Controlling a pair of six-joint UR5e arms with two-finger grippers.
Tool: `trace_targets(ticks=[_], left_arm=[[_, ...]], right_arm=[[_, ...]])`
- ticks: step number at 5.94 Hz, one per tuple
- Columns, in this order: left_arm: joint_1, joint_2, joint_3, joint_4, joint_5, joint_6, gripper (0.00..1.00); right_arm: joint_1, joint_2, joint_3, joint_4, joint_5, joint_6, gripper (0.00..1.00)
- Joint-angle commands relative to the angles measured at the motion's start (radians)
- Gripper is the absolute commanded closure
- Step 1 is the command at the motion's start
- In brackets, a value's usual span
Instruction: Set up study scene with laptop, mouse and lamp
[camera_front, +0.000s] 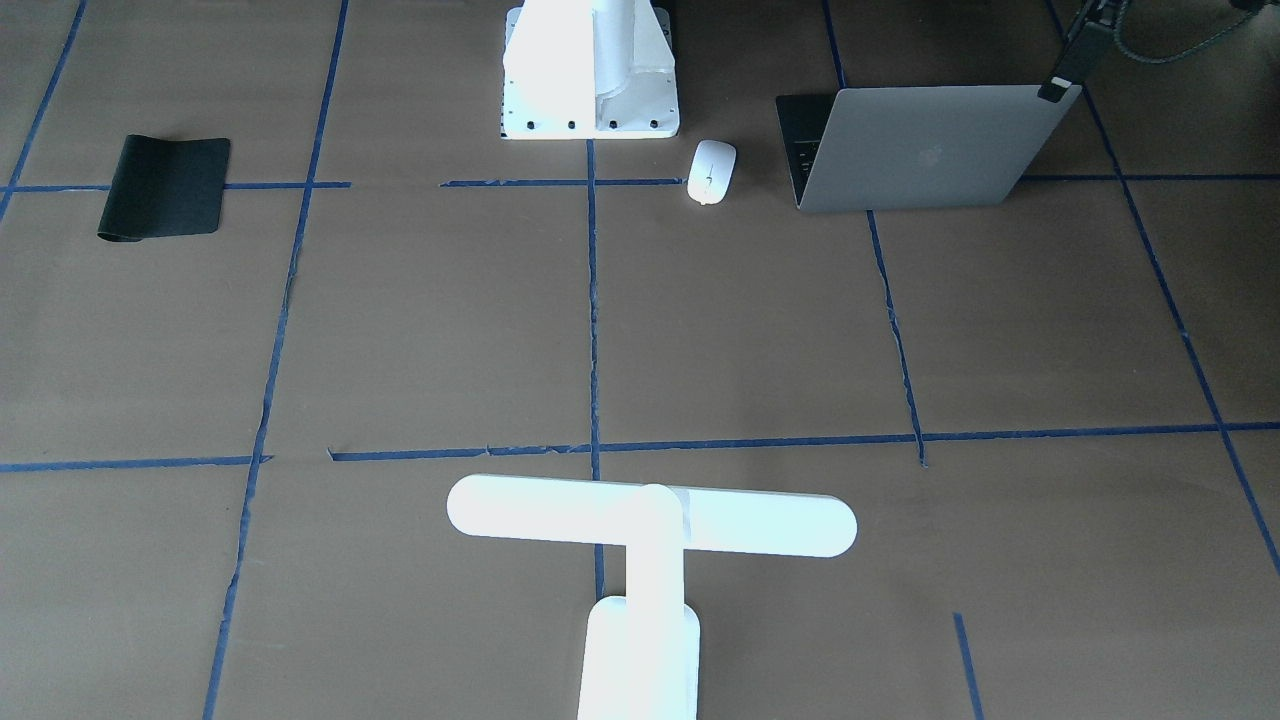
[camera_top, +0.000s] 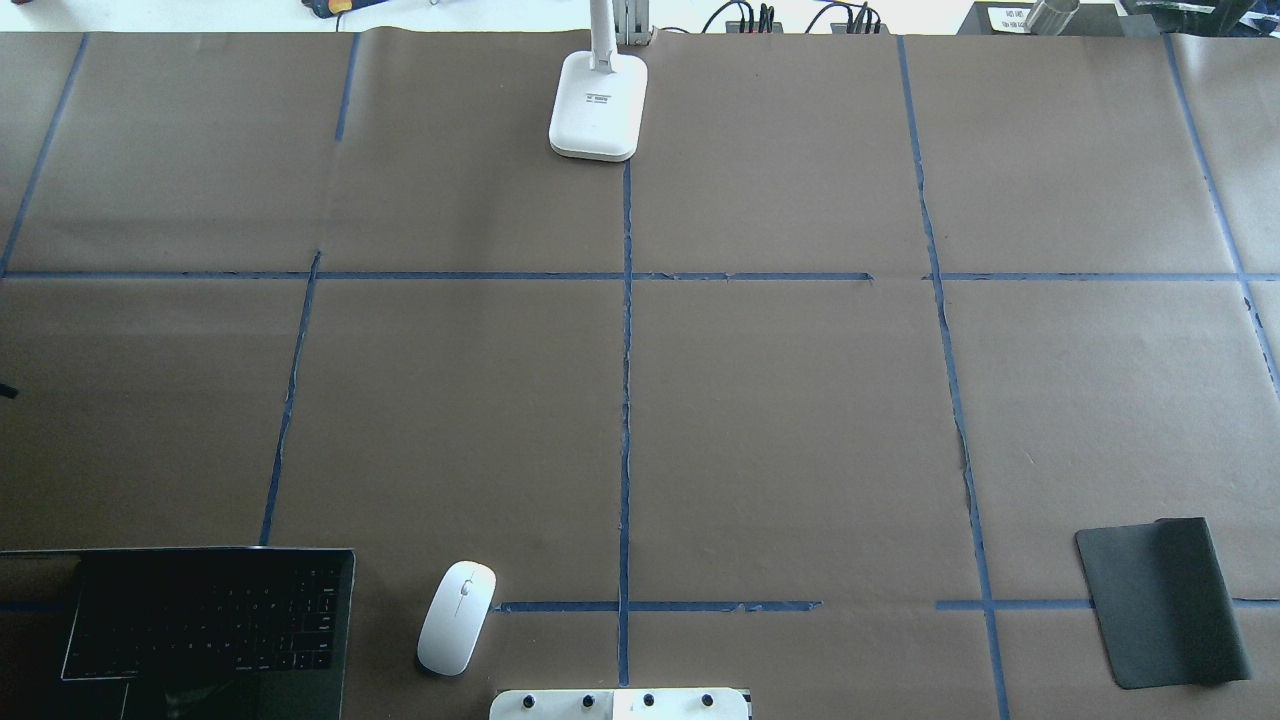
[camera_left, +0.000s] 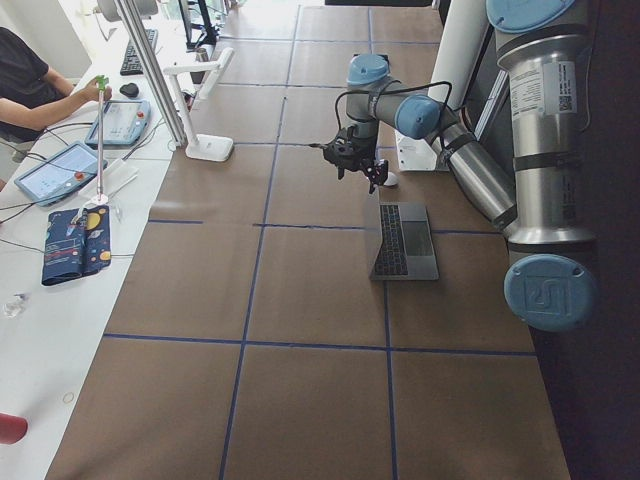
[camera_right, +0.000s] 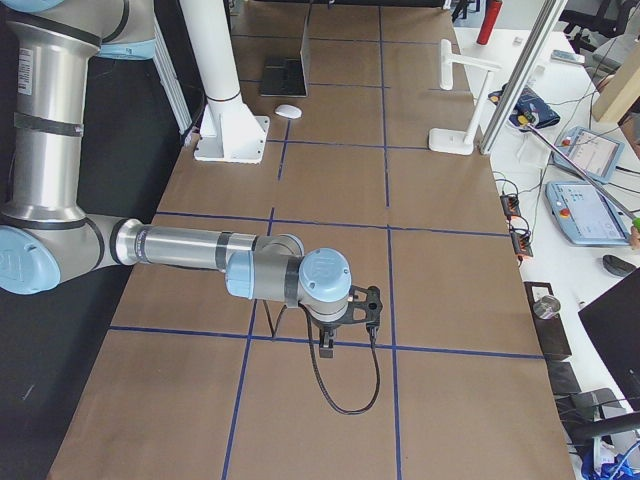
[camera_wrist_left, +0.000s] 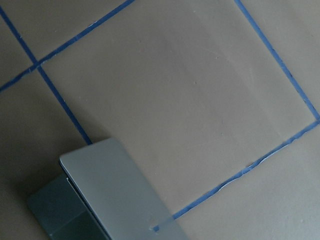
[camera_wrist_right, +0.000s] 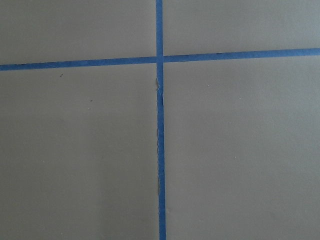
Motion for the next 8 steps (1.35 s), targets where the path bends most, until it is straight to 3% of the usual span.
trace_targets(ticks=[1,3,8], left_arm=[[0.161,-0.016,-0.002,-0.028,0.110,-0.213,0.00],[0.167,-0.012,0.000,-0.023,0.112,-0.273,0.00],[0.312,0.021,0.004,-0.014,0.193,-0.445,0.00]], right_arm=[[0.000,0.004,-0.001,0.000,-0.001,0.000,0.00],[0.001,0.004,0.008,0.000,0.000,0.000,0.00],[0.002,0.004,0.014,0.002,0.002,-0.001,0.00]])
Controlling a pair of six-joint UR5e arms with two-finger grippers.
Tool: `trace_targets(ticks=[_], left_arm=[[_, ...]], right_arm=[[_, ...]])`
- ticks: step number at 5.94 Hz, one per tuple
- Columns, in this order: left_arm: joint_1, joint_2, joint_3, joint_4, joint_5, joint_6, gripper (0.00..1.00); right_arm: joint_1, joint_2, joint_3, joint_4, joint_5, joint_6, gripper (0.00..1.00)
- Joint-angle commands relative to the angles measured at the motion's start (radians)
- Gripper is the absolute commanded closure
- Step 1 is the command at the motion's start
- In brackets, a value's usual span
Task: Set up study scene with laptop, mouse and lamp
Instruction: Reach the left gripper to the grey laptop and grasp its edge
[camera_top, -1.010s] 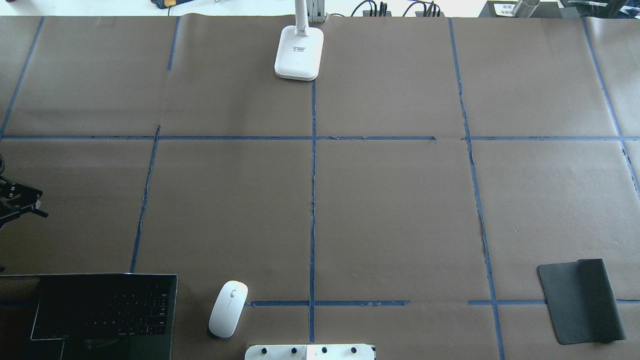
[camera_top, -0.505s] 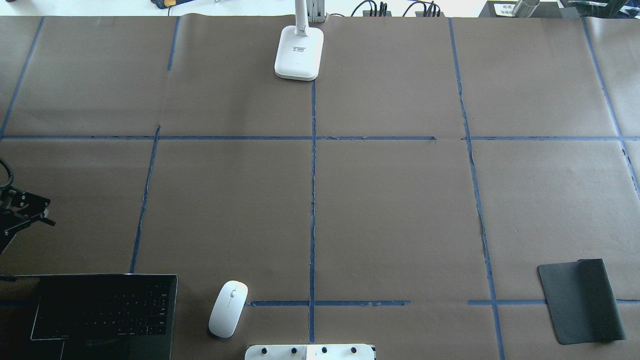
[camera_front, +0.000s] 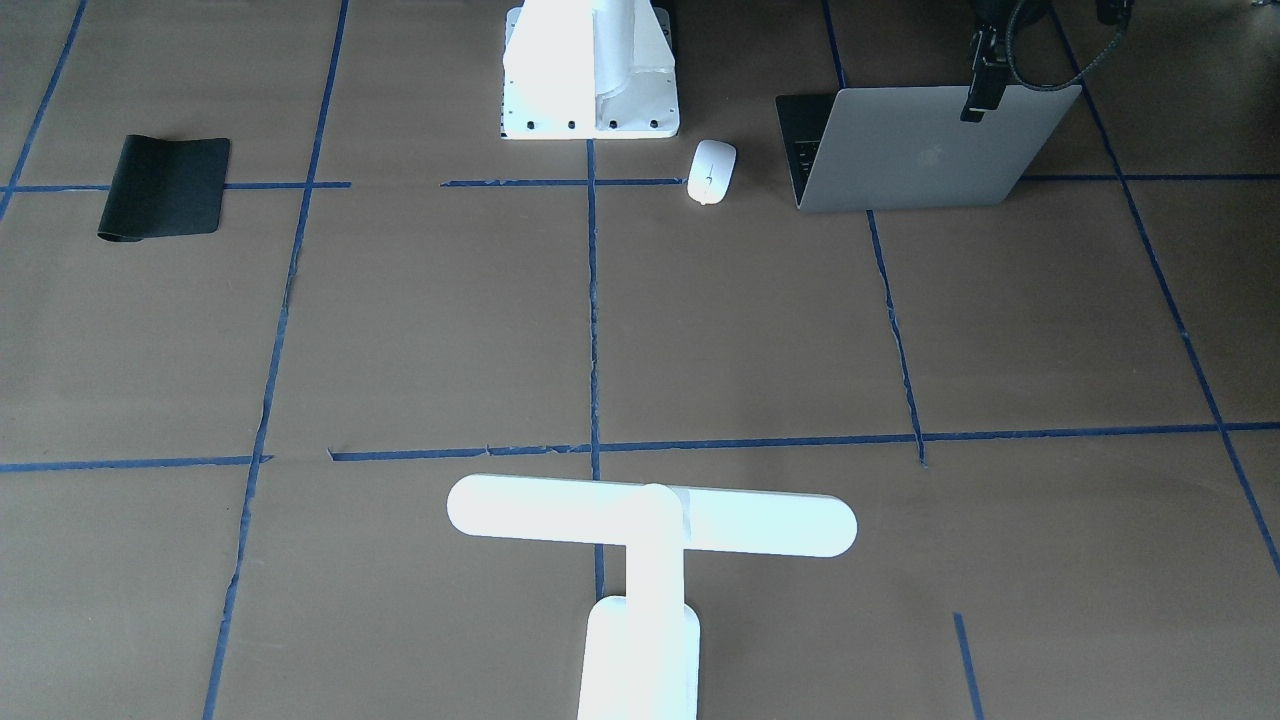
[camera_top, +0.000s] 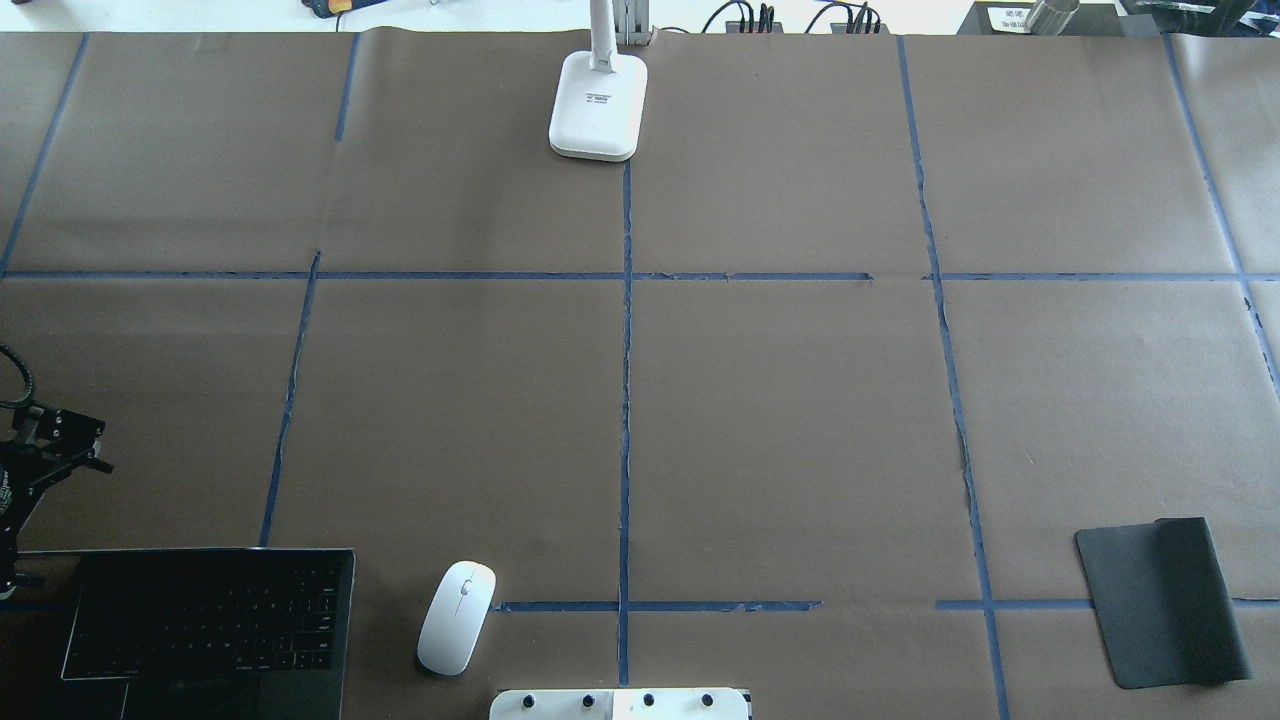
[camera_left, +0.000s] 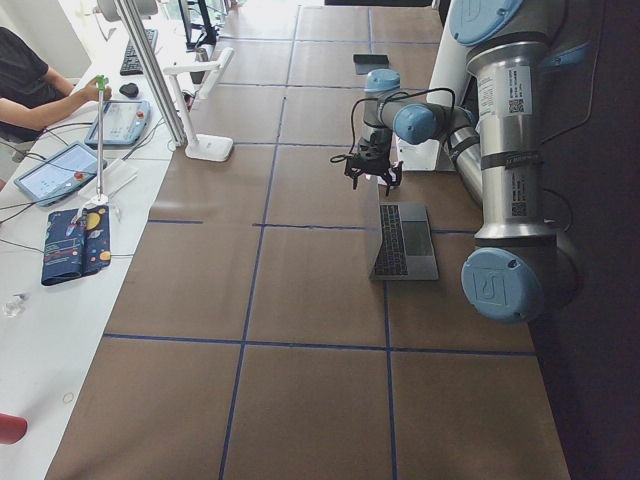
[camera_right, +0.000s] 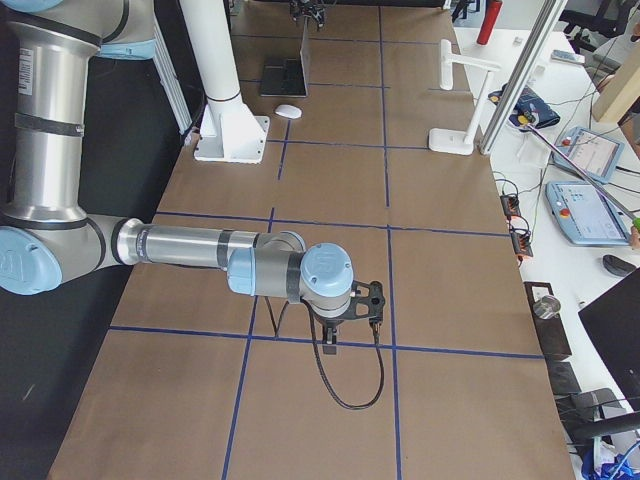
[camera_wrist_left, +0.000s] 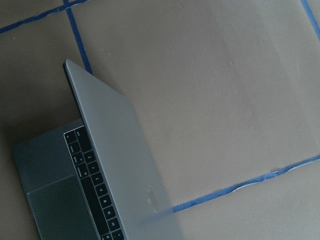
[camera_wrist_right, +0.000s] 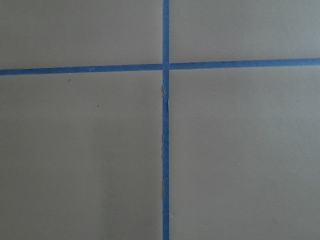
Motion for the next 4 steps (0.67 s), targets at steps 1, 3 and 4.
trace_targets(ticks=[1,3,4], left_arm=[[0.056,0.006,0.003,0.002,0.012,-0.047,0.00],[0.114,0.009,0.006,0.022,0.019,-0.074,0.00],[0.159,0.009,0.014,0.023,0.042,-0.074,0.00]], right_arm=[[0.000,-0.001,0.000,0.000,0.000,0.000,0.00],[0.000,-0.003,0.001,0.000,0.000,0.000,0.00],[0.000,-0.001,0.000,0.000,0.000,0.000,0.00]])
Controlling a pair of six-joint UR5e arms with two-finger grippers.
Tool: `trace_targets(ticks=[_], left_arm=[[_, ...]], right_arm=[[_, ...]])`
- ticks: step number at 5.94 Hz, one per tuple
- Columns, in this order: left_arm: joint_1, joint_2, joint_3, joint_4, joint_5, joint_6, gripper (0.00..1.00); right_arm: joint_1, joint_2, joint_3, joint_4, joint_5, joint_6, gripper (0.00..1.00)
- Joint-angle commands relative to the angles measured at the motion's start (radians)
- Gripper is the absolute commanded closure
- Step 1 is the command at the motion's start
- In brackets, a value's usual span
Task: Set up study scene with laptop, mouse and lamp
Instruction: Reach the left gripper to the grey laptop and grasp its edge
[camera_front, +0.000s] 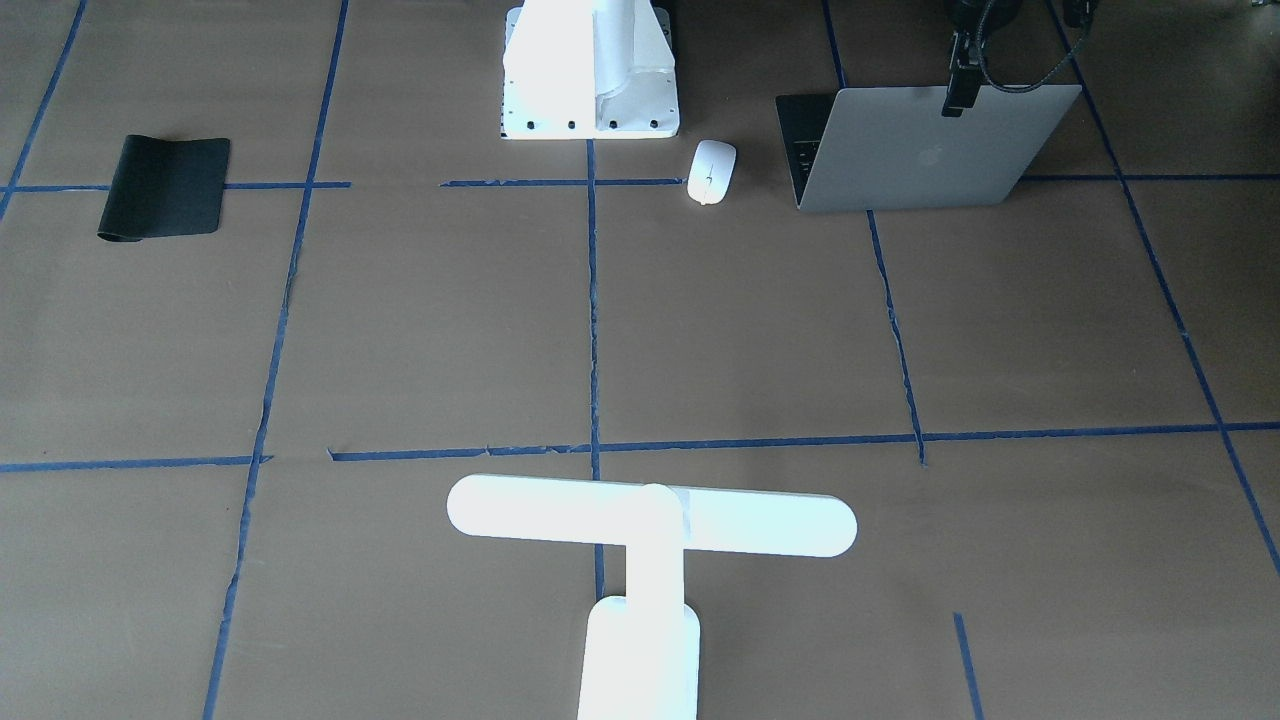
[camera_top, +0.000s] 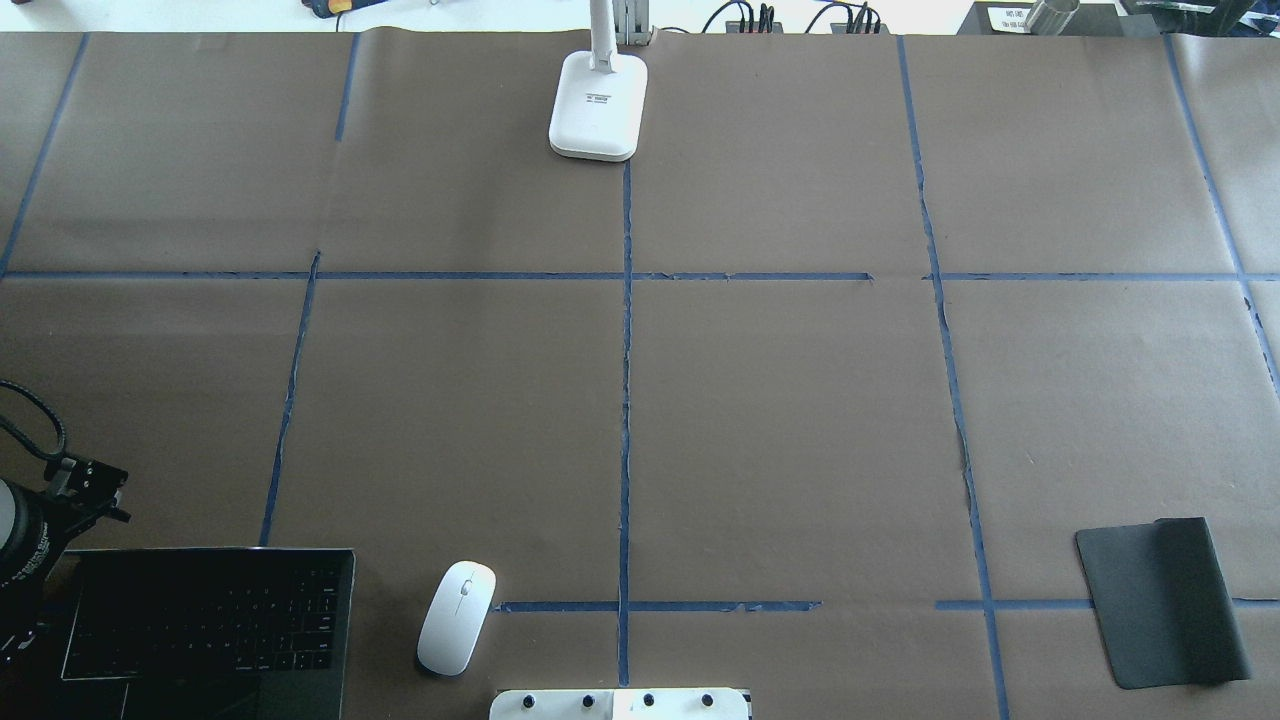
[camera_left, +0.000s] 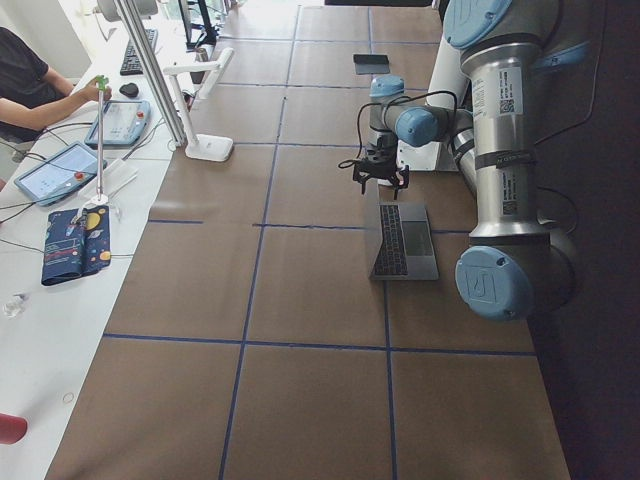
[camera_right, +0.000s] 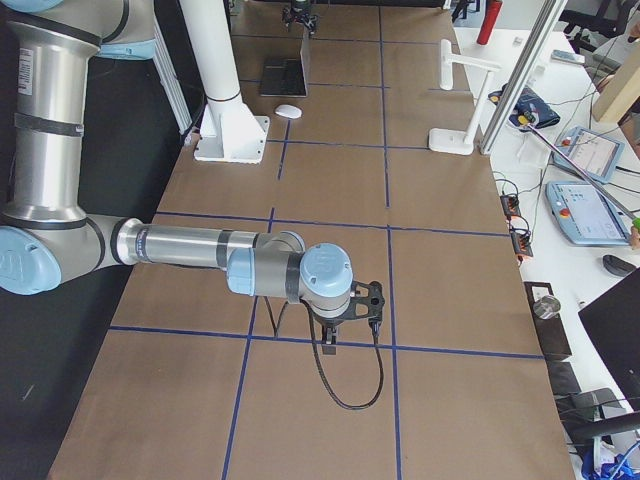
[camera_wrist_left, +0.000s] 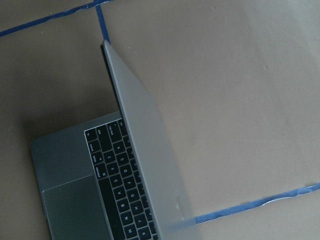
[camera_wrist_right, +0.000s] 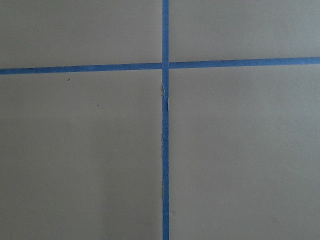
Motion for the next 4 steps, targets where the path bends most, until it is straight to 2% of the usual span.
trace_targets(ticks=[1,4], left_arm=[[0.042,-0.003,0.006,0.010,0.020,-0.016,0.02],[0.027,-0.007,0.018,0.013,0.023,-0.085,0.78]], right_arm=[[0.000,0.001,0.000,0.000,0.000,0.000,0.00],[0.000,0.001,0.018,0.000,0.000,0.002,0.00]])
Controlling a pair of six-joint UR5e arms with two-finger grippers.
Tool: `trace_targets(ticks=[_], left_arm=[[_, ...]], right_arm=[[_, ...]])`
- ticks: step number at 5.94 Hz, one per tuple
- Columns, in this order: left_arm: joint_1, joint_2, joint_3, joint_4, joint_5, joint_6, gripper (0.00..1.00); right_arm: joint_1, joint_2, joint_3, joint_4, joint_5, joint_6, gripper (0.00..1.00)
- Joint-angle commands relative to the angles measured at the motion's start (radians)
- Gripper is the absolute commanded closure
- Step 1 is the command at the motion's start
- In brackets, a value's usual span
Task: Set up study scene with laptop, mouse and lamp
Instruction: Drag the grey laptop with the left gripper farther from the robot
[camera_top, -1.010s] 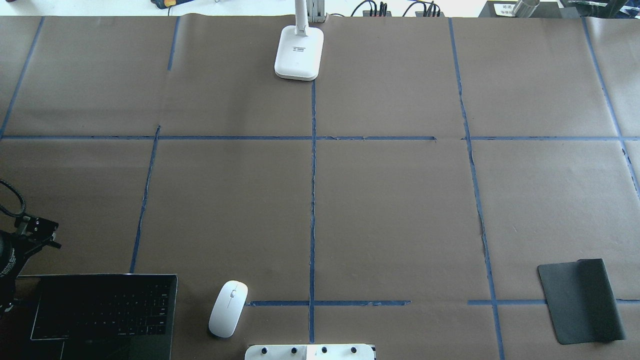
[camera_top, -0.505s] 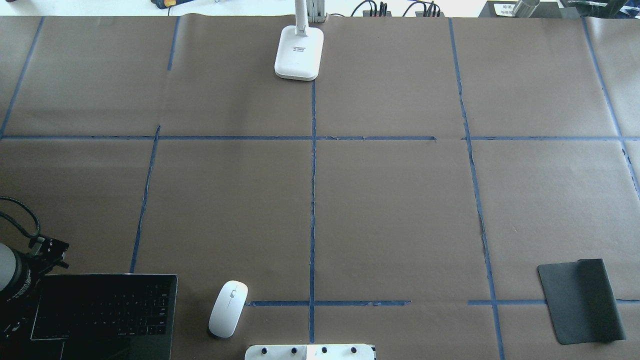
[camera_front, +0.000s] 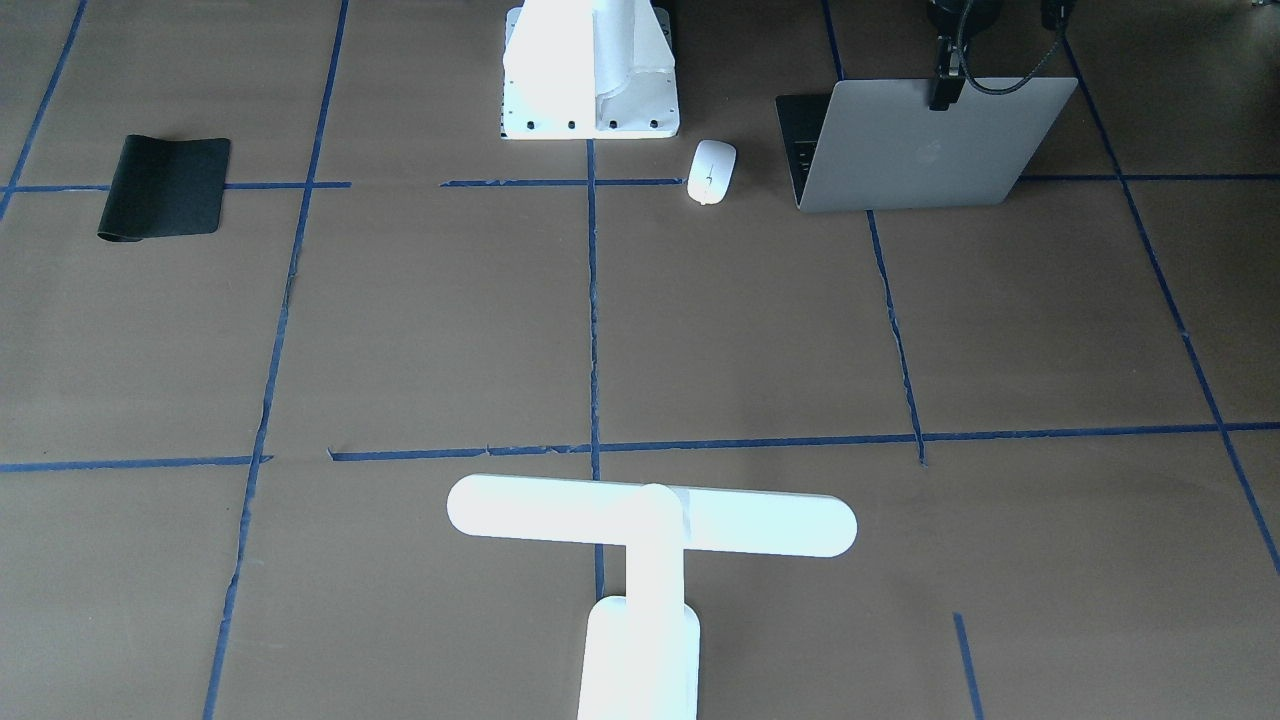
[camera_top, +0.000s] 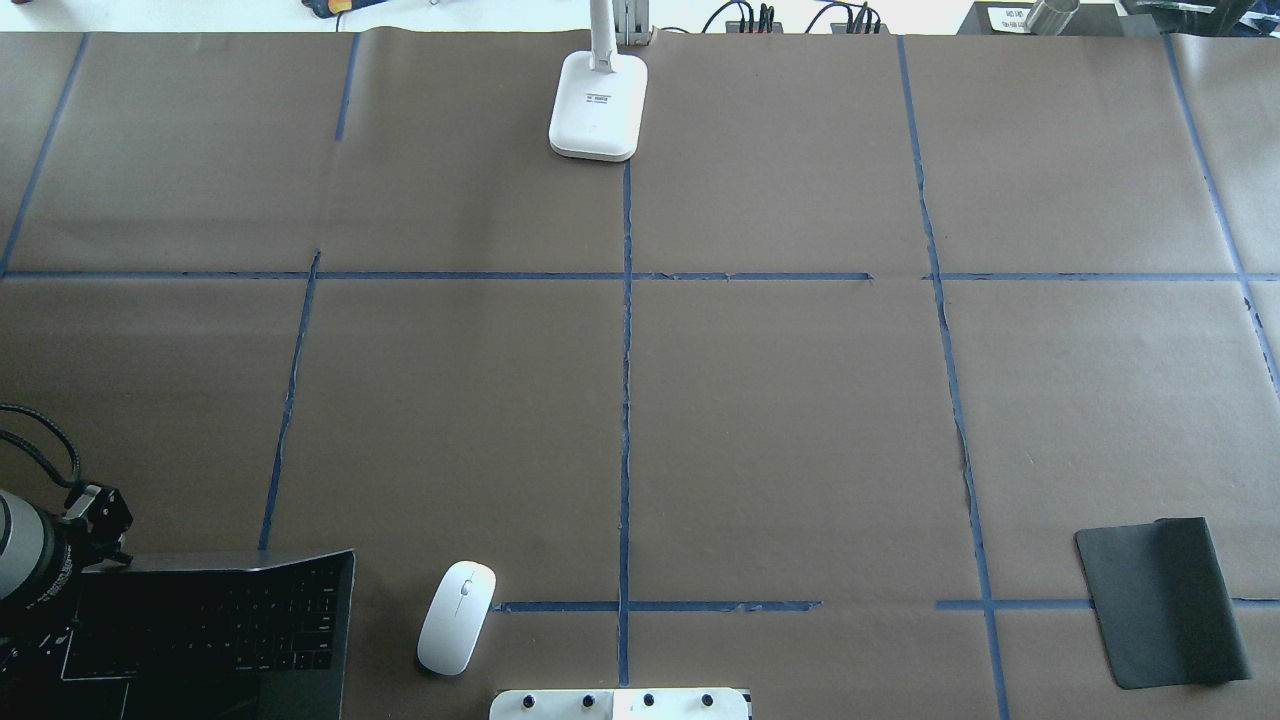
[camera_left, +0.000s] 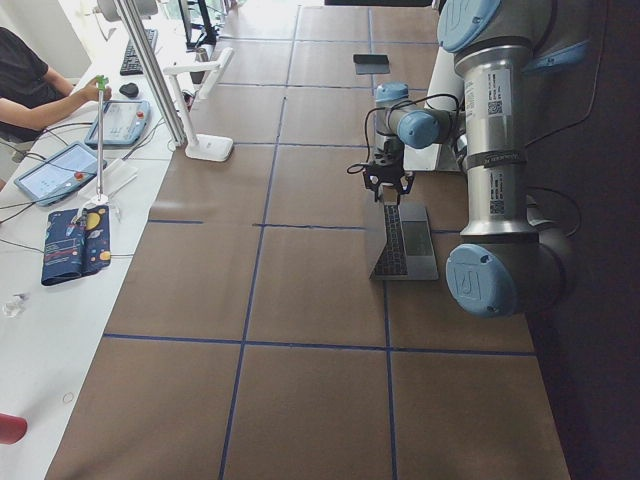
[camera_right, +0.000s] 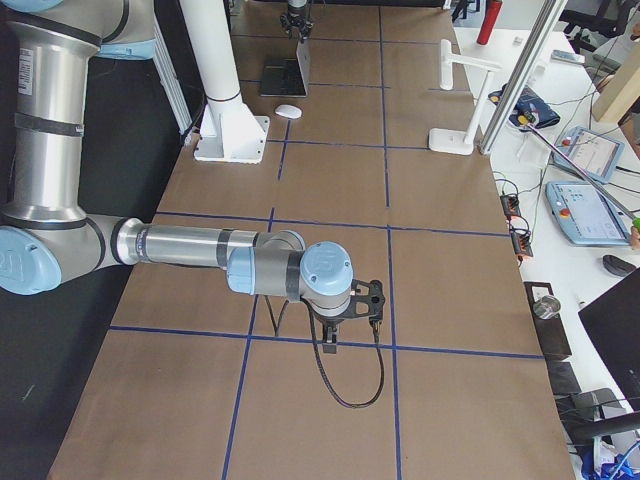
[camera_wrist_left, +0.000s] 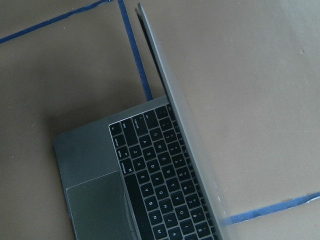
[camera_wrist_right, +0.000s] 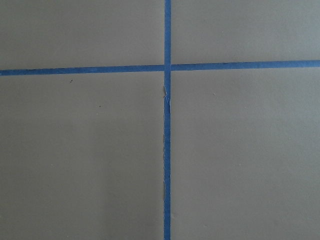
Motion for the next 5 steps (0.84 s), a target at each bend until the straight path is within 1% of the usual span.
trace_targets(ticks=[1,2,4,5], left_arm=[[-0.048,-0.005,0.004,0.003,0.001,-0.018,0.93],[-0.140,-0.009,-0.002,0.008,-0.002,-0.015,0.96],[-0.267,-0.026,0.006,0.032,-0.002,0.001,0.97],[-0.341,-0.107,0.036,0.057,-0.002,0.008,0.98]], right_arm=[[0.000,0.000,0.021,0.000,0.000,0.000,0.00],[0.003,0.002,0.026,0.000,0.000,0.001,0.00],[0.005,0.000,0.040,-0.002,0.002,0.000,0.00],[0.005,0.000,0.040,-0.002,0.002,0.000,0.00]])
